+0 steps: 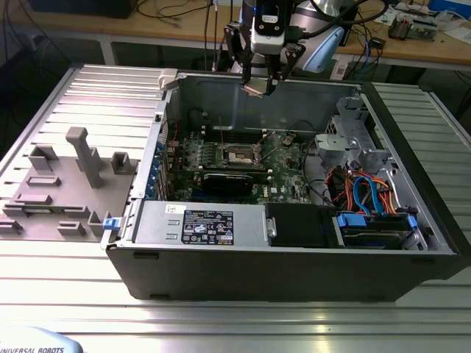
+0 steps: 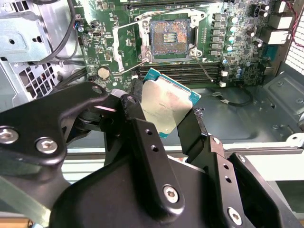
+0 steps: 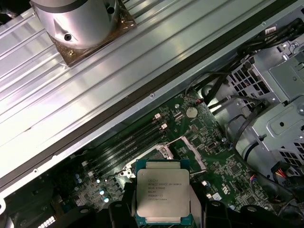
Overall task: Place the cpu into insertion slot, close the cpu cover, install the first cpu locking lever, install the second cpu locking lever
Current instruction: 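Place the cpu into insertion slot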
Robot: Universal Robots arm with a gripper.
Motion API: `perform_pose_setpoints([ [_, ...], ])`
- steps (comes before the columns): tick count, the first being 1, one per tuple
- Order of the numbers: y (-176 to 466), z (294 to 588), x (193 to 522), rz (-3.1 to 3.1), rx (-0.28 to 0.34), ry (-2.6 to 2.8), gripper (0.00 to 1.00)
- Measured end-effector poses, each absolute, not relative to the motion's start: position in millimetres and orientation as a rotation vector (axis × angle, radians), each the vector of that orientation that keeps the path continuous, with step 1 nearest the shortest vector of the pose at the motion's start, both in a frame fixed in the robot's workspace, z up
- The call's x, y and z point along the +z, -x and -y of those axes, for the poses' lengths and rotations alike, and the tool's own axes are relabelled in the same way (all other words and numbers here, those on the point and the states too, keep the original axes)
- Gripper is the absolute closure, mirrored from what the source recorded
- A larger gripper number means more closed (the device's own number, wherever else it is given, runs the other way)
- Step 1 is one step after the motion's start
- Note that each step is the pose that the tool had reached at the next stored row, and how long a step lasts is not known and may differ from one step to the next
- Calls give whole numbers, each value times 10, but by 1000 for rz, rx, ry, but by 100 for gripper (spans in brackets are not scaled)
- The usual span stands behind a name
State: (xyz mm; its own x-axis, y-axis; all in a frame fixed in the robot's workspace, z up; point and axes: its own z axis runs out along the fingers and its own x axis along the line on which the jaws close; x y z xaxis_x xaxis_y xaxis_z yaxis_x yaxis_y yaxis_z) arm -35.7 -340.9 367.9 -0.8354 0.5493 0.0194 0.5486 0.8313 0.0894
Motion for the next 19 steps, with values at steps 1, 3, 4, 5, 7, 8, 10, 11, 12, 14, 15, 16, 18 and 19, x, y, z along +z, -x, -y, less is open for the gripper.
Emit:
perform_pose_setpoints([
  [1, 357, 3409, 3679, -2999, 143, -901, 46],
  [3, 357, 3409, 3679, -2998, 143, -904, 46],
  [4, 357, 3409, 3679, -2997, 143, -905, 46],
  [5, 357, 3409, 3679, -2997, 143, -907, 46],
  [7, 357, 3409, 3679, -2996, 143, -908, 46],
  [8, 357, 3409, 3679, -2996, 143, -908, 46],
  [10, 357, 3409, 3679, -2996, 143, -908, 46],
  [11, 357, 3409, 3679, -2996, 143, -908, 46],
  [12, 357, 3409, 3679, -2996, 143, -908, 46],
  [14, 357, 3409, 3679, -2995, 143, -911, 46],
  [15, 357, 3409, 3679, -2995, 143, -912, 46],
  [16, 357, 3409, 3679, -2995, 143, -913, 46],
  [18, 357, 3409, 3679, -2989, 143, -930, 46],
  [19, 357, 3409, 3679, -2980, 143, -954, 46],
])
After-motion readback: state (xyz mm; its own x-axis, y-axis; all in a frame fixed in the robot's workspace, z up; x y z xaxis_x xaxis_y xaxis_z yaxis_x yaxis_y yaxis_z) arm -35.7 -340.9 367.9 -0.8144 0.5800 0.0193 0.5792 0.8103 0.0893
